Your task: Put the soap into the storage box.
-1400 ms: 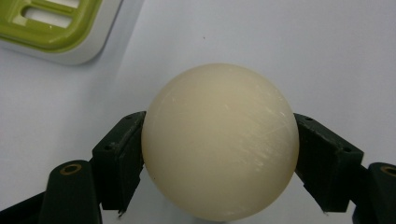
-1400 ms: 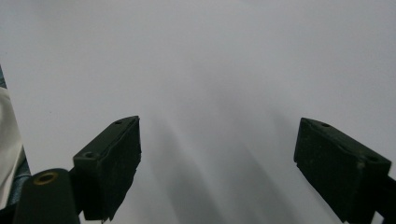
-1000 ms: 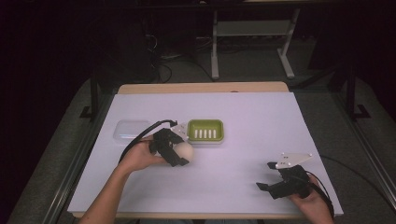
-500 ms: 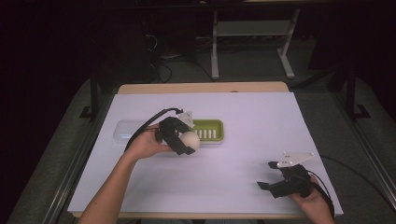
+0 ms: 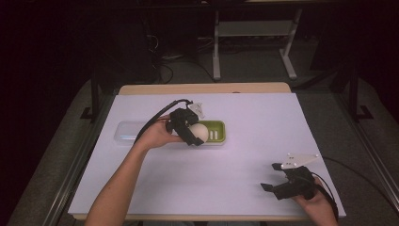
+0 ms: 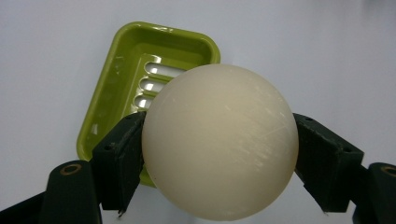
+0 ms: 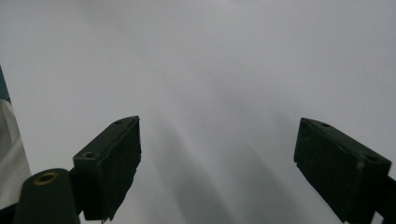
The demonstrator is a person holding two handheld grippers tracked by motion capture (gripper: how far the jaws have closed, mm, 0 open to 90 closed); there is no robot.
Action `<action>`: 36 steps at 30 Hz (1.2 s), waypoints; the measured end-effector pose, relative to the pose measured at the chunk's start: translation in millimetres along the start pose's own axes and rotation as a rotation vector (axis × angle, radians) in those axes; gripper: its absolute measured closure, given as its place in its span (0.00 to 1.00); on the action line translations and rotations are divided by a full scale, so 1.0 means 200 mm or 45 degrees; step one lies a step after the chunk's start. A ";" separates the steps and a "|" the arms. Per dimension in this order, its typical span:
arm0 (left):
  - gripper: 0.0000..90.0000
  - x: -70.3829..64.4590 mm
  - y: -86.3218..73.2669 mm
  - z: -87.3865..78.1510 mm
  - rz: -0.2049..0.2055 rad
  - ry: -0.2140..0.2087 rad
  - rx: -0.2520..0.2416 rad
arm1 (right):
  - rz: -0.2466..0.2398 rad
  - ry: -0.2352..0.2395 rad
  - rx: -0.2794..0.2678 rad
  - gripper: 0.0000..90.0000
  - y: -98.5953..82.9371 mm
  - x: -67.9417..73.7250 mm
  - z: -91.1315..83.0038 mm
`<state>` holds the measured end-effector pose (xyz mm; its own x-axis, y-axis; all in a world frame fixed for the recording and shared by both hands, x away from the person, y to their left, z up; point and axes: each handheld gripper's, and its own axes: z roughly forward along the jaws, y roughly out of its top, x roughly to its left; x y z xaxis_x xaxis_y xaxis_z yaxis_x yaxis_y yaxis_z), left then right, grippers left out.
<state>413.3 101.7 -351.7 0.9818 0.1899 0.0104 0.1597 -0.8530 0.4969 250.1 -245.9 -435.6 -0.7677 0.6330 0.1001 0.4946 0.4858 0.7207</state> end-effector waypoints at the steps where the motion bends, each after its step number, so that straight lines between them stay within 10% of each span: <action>1: 0.27 0.01 0.01 0.00 0.000 0.003 0.006 | 0.002 0.002 0.000 0.16 0.00 0.00 0.00; 36: 0.26 0.21 0.05 0.21 -0.064 0.003 0.059 | 0.005 -0.020 -0.004 0.16 -0.01 -0.02 -0.02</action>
<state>461.3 81.7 -382.4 0.9721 0.2343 -0.0116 0.2137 -0.8641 0.4558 251.7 -251.8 -434.9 -0.7592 0.6442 0.0926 0.4966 0.4815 0.7222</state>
